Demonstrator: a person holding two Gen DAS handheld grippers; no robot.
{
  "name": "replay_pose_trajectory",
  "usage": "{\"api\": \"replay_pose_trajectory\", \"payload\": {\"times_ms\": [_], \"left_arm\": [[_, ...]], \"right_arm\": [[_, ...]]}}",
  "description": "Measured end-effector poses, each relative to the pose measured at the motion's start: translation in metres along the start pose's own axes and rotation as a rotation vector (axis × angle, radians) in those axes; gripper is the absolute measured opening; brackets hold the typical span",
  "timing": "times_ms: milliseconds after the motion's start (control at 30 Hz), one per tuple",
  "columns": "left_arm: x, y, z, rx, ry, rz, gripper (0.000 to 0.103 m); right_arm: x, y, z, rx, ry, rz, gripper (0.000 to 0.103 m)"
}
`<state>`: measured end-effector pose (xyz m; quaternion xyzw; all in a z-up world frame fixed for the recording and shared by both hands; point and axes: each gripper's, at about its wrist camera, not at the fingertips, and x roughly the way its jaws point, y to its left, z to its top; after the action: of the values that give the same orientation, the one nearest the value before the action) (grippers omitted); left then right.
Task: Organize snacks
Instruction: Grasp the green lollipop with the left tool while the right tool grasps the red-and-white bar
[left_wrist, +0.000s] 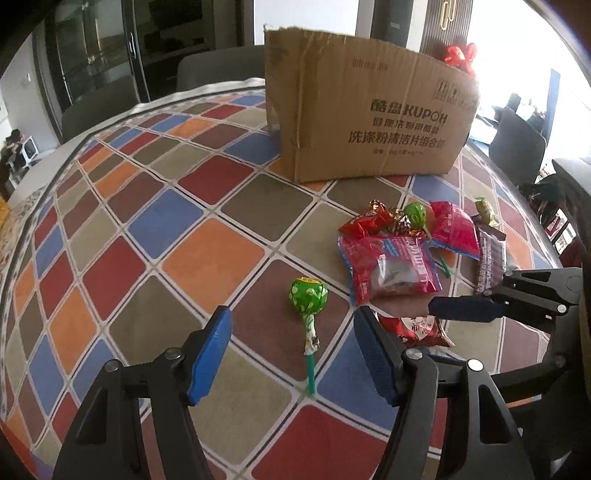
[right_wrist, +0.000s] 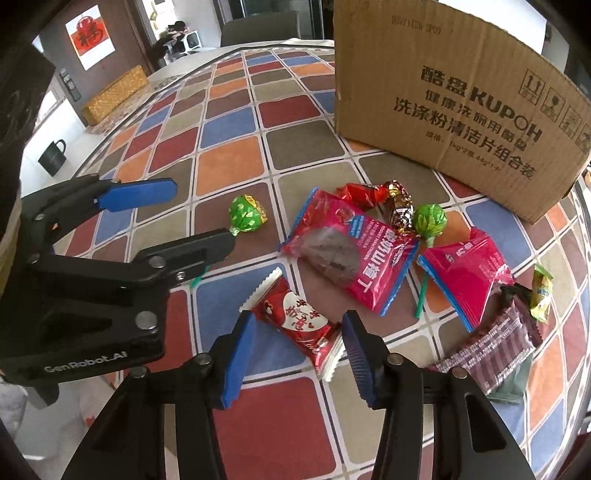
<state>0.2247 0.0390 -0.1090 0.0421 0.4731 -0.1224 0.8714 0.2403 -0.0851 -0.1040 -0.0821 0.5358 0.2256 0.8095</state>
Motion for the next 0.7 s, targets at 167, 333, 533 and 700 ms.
{"api": "replay_pose_trajectory", "payload": {"times_ms": [167, 333, 533, 700], "left_arm": [[0.01, 0.0, 0.006, -0.01, 0.008, -0.017, 0.062], [0.019, -0.001, 0.011, -0.005, 0.019, -0.022, 0.054], [0.032, -0.001, 0.013, 0.007, 0.049, -0.024, 0.031], [0.031, -0.001, 0.009, 0.002, 0.049, -0.025, 0.026]], "right_arm": [[0.004, -0.004, 0.003, 0.024, 0.0, 0.01, 0.043], [0.006, -0.004, 0.006, 0.031, -0.013, 0.025, 0.041], [0.008, -0.003, 0.009, 0.035, -0.023, 0.036, 0.038], [0.009, 0.0, 0.01, 0.024, -0.031, 0.031, 0.032]]}}
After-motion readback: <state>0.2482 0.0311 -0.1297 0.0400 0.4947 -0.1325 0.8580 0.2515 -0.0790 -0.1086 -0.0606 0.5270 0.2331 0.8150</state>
